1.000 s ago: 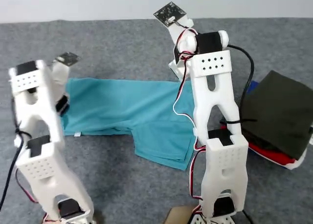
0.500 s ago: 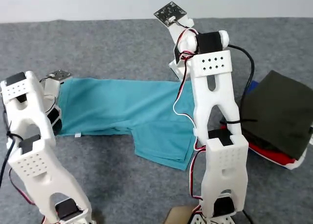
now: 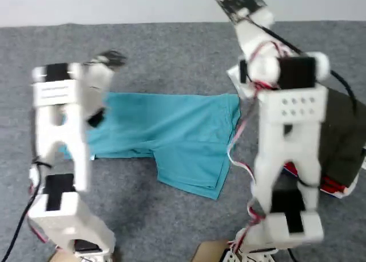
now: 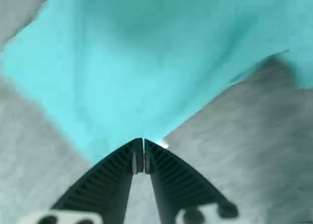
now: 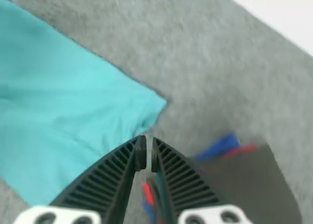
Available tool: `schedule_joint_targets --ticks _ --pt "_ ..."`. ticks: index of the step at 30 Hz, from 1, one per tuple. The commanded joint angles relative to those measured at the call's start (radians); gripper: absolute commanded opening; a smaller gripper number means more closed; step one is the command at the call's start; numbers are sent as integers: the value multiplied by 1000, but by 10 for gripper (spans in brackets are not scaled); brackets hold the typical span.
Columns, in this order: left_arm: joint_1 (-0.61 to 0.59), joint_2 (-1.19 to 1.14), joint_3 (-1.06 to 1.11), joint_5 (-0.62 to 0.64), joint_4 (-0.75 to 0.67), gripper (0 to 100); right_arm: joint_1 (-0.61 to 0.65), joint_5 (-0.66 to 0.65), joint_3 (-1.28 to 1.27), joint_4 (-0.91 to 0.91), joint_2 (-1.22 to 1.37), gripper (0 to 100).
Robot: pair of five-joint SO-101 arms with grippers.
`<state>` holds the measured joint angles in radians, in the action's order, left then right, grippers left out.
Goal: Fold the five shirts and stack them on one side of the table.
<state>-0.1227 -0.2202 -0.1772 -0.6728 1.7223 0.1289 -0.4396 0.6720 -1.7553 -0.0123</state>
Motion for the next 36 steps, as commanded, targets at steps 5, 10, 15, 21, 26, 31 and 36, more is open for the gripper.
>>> schedule_joint_targets --ticks 5,10,15,21,26,31,36 --pt "384 57 140 155 -149 6 -188 14 -308 -41 -377 28" --pt "559 57 213 221 -242 8 -340 14 -451 -41 -545 28" --pt "675 55 297 221 -322 29 -470 14 -568 -41 -668 28" --pt "740 55 415 218 -454 92 -576 14 -704 -41 -797 28" --pt "807 55 469 218 -473 149 -615 9 -807 -39 -900 28" --pt "875 55 507 215 -474 198 -651 9 -873 -39 -977 29" --pt "882 49 510 212 -508 214 -662 8 -891 -39 -1027 30"
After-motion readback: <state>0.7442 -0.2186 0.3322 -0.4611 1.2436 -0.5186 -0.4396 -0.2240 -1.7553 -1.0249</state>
